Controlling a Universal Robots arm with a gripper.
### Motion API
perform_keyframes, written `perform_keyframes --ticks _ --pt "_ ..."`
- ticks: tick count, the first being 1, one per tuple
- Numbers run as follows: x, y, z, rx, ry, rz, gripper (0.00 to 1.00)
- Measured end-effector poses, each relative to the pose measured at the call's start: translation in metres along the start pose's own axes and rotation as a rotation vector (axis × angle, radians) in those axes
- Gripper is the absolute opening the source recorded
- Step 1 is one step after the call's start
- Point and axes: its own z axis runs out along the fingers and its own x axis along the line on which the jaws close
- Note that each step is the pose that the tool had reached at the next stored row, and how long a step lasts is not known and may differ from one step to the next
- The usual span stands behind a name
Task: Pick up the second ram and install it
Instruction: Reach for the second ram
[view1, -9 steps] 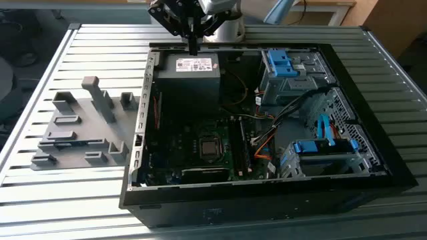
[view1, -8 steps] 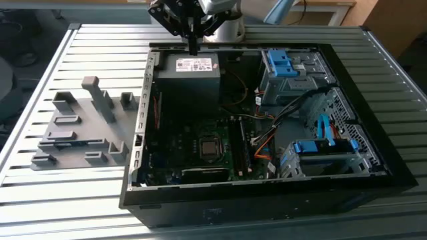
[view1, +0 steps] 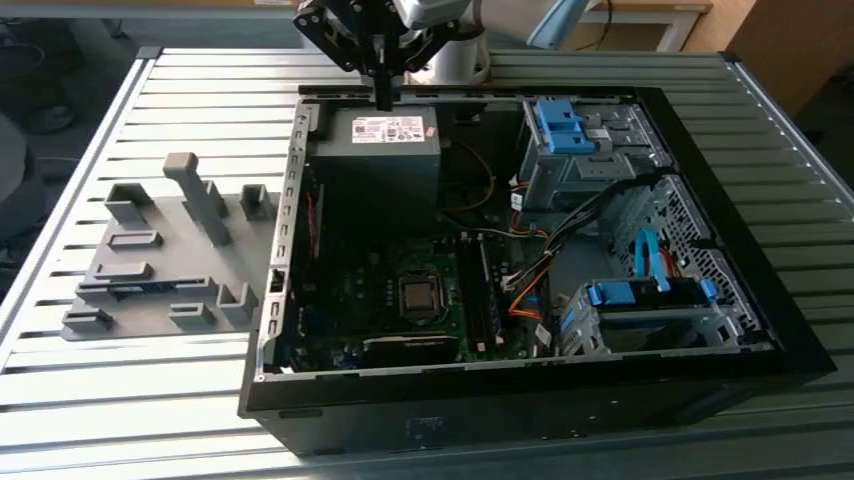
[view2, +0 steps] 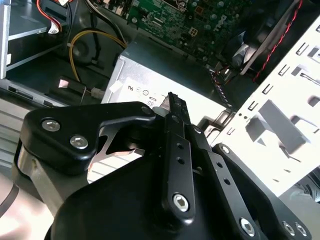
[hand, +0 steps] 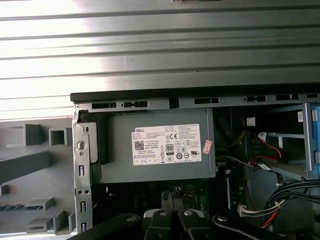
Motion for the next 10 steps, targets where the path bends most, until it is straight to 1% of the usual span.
perform_keyframes --ticks 10 --pt "0.0036 -0.0003 0.0 0.0001 0.0001 0.0 0.11"
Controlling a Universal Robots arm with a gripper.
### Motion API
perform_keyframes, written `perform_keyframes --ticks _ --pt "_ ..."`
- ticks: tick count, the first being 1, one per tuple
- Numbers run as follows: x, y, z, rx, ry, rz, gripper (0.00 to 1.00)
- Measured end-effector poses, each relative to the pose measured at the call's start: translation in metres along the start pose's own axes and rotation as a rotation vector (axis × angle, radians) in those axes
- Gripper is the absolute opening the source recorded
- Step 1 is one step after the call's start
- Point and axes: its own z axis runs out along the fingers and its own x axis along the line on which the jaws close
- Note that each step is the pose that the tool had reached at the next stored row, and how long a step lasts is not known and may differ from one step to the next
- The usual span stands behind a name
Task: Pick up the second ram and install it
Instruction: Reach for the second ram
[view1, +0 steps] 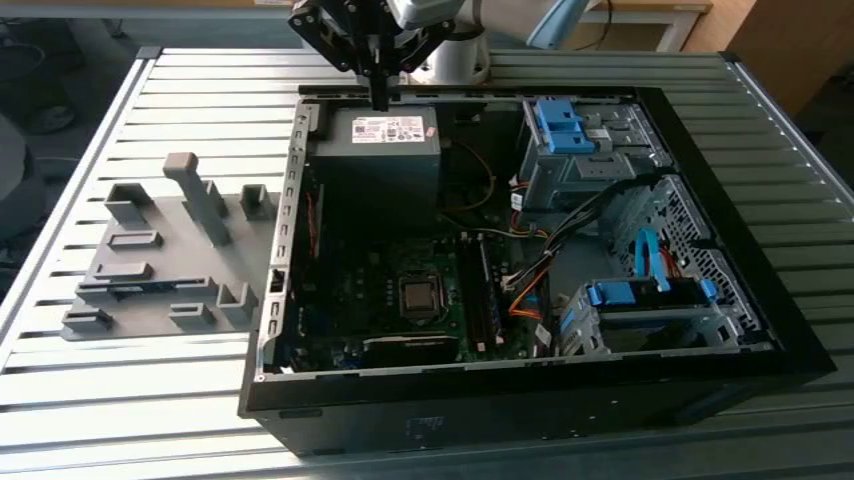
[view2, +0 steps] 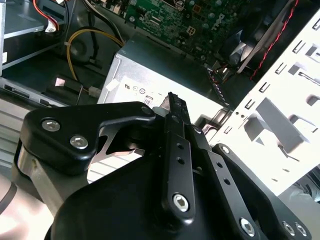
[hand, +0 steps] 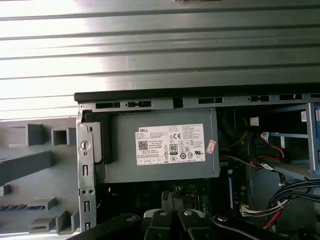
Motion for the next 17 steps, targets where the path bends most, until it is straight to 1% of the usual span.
perform_keyframes --ticks 4,5,6,17 --pt "0.0007 0.0 0.0 0.0 -0.0001 0.0 0.11" --pt "0.0057 -0.0004 0.0004 0.0 0.0 0.0 0.11" --pt "0.0128 -0.001 0.0008 0.0 0.0 0.0 0.11" --pt "0.0149 -0.0012 0.0009 0.0 -0.0001 0.0 0.11"
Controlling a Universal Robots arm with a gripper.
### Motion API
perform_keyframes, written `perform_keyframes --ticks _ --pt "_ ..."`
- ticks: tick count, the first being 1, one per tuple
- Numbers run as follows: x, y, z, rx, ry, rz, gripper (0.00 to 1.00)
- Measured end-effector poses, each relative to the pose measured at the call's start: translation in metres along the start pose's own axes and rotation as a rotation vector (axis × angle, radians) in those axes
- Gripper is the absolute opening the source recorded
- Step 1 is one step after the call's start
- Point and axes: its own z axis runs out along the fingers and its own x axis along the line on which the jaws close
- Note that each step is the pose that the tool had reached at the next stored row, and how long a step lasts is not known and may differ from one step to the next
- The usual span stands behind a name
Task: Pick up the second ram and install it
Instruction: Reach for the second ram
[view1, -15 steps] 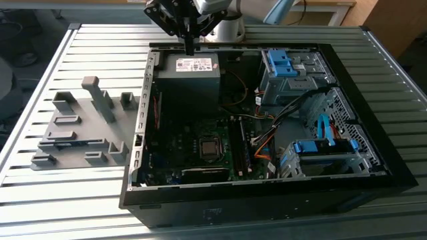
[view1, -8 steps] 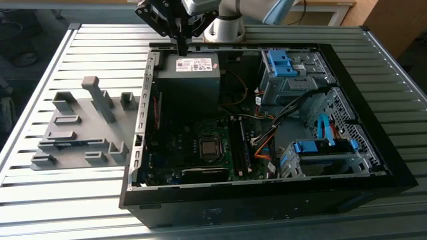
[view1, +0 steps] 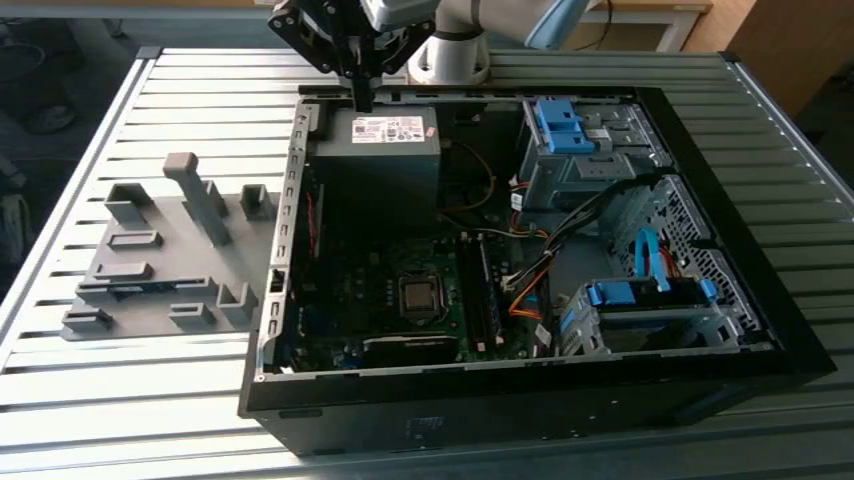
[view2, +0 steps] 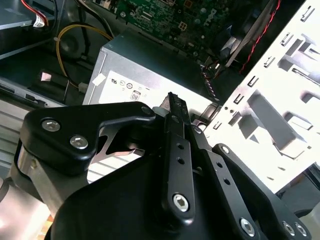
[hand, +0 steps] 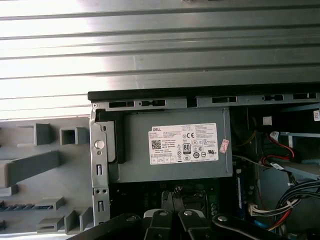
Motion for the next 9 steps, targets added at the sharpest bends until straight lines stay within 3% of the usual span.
perform_keyframes --ticks 9 --pt "0.0017 -0.0001 0.0002 0.0 0.0 0.0 0.11"
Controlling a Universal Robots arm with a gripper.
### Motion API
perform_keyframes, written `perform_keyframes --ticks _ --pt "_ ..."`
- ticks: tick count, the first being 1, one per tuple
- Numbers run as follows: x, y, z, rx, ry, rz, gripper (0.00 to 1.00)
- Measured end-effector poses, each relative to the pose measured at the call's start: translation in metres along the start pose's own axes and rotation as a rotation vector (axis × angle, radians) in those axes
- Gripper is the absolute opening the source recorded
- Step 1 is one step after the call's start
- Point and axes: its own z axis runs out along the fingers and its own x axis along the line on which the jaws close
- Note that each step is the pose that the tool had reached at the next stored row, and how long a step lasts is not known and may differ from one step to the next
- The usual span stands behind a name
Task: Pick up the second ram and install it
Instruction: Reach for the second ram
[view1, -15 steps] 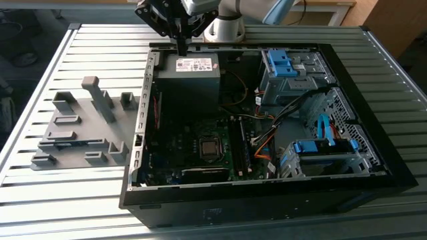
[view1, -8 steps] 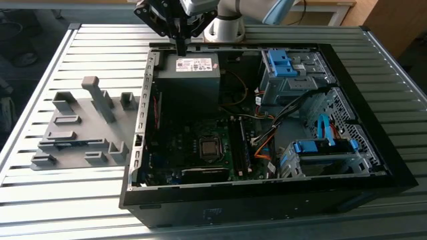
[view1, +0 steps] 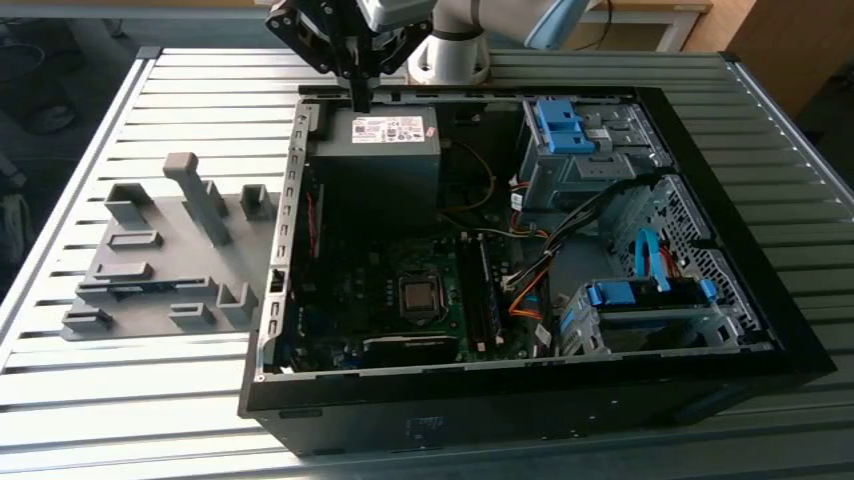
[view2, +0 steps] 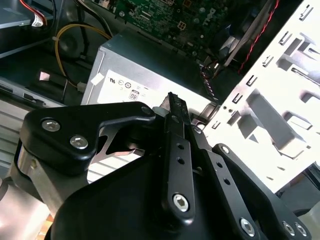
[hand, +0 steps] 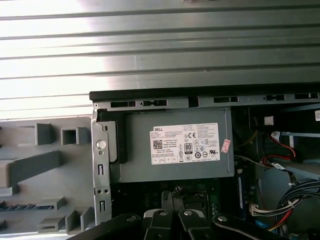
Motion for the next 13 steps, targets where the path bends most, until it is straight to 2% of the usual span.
perform_keyframes --ticks 13 --pt "0.0035 -0.0003 0.0003 0.0 0.0 0.0 0.11"
